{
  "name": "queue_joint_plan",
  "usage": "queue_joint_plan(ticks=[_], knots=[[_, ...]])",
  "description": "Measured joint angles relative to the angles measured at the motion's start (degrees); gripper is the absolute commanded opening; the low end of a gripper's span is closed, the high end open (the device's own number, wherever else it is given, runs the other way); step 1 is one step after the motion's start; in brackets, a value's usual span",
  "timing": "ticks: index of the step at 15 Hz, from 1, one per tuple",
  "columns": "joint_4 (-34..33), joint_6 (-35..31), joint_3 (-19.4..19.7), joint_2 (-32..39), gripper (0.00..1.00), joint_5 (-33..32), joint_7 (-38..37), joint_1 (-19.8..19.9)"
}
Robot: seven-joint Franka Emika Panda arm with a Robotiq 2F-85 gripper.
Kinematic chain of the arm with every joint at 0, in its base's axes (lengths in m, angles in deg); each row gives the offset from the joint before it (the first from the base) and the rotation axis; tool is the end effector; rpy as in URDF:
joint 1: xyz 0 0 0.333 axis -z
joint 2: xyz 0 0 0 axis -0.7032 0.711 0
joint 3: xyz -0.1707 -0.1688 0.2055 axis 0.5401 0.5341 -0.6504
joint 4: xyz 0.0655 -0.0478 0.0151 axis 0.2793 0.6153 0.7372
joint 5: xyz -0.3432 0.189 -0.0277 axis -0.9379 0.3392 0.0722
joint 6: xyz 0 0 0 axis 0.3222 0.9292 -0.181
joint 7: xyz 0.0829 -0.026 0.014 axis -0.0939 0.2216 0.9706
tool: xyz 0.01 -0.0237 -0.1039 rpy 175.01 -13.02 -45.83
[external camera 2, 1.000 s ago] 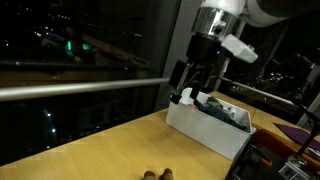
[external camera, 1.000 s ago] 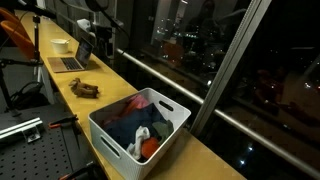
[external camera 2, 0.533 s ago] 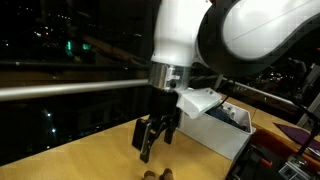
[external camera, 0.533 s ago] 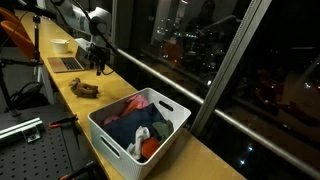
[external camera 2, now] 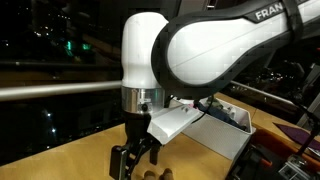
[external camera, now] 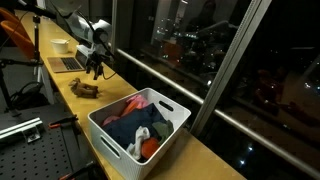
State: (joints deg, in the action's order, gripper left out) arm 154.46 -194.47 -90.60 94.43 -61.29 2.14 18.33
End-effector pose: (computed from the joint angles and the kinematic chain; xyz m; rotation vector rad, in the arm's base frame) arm 0.5380 0.4292 0.1951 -3.0932 -0.3710 0.3926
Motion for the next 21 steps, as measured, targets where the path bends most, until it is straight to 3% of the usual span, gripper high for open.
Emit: queue_joint_plan(ticks=[5,16,17,18,21], knots=[[-0.7,3.8,0.9,0.7,1.00,2.3,0.0,0.0],[0.6,1.6,1.1,5.5,1.00,5.4,0.9,-0.2],[0.7,0.8,1.1,6.0,0.75,5.7,1.2,-0.1],[0.7,0.2,1.1,6.5,0.74,5.9,1.5,0.0],[0.7,-1.6,1.1,7.4,0.51,6.6,2.2,0.1]])
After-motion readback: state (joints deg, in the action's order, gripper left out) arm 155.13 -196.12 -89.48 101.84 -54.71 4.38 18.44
